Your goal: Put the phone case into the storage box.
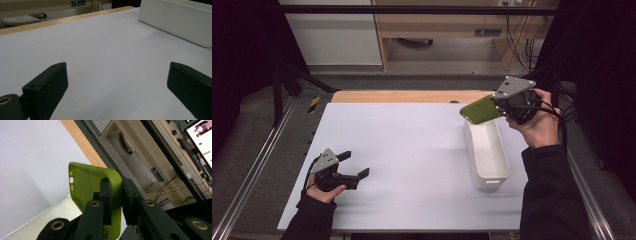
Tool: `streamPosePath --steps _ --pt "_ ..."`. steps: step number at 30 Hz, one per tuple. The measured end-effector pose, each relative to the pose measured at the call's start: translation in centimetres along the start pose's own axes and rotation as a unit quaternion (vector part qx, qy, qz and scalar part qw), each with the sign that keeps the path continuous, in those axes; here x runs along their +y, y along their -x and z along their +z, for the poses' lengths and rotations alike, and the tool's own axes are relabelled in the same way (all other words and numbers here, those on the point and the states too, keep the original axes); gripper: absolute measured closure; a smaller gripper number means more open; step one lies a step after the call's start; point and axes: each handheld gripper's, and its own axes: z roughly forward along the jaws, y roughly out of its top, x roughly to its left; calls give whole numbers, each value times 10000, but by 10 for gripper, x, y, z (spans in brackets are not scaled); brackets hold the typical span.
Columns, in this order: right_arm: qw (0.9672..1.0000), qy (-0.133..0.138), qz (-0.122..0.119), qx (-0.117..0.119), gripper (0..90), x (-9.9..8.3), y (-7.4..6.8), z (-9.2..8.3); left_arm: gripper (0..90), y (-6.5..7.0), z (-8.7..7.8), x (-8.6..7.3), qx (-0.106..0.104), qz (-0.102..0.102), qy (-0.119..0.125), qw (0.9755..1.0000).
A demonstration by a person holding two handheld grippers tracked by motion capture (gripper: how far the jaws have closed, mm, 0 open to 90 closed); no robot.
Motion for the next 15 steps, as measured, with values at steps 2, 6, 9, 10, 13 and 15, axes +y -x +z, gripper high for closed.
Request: streamPosePath --steps 2,6,9,10,13,15 --pt "10000 -34 -36 -51 801 -1 1 2 33 0 0 0 -2 6 -4 10000" --pt "9998 -127 -73 -124 801 -3 2 5 33 0 0 0 -4 12 -9 10000" --pt "9997 -161 -140 -140 801 -4 3 7 33 0 0 0 -5 12 -7 10000" --pt "9996 -169 -175 -151 801 -4 3 8 33 0 0 0 -4 13 -7 10000" --pt "9993 -234 -246 -168 801 -4 3 11 33 0 0 0 -1 12 -4 10000" --pt "9990 -301 -268 -181 800 -5 4 13 33 0 0 0 -2 14 -4 10000"
